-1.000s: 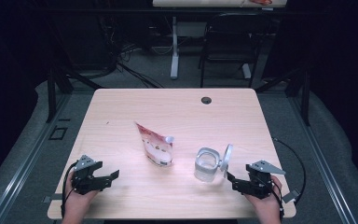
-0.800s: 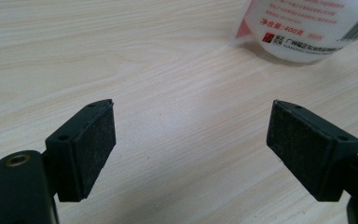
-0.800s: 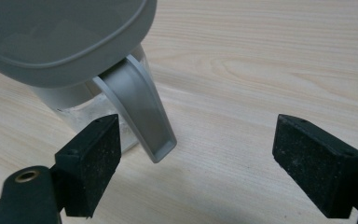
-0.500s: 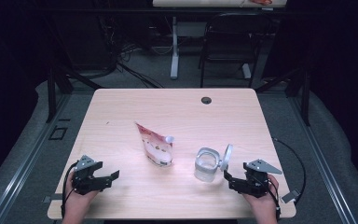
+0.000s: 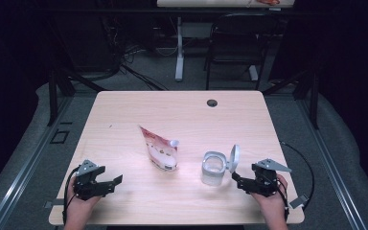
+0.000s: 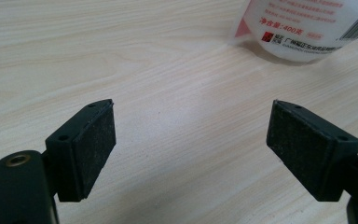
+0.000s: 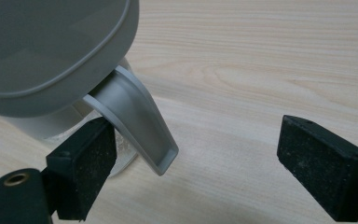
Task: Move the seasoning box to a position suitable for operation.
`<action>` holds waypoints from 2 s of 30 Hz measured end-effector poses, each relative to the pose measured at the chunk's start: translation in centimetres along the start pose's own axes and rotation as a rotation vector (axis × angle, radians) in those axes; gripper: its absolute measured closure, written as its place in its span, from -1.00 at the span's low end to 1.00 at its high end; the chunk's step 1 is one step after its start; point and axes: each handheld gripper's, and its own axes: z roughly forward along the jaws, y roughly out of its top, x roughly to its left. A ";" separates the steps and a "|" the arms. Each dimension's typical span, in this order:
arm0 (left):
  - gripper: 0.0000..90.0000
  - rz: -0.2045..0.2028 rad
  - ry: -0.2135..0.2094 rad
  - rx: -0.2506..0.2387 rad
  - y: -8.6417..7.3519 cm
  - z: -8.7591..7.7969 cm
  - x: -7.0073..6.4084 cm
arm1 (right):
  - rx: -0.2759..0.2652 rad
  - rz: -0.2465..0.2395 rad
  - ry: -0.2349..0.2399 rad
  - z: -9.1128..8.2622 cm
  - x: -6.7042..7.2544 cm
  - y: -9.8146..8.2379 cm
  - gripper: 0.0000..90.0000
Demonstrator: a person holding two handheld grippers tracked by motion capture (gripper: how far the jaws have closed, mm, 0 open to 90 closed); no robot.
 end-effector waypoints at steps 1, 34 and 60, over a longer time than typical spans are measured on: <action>-0.65 -0.001 0.000 0.000 0.0 0.0 0.0 | 0.000 0.006 -0.002 0.1 -0.2 0.1 -0.71; -0.65 0.000 -0.004 0.015 0.0 0.2 0.1 | 0.024 -0.026 0.015 3.1 0.1 3.0 0.50; -0.65 -0.009 0.004 0.018 -0.1 0.1 0.3 | -0.012 -0.028 0.008 3.3 0.5 3.3 0.23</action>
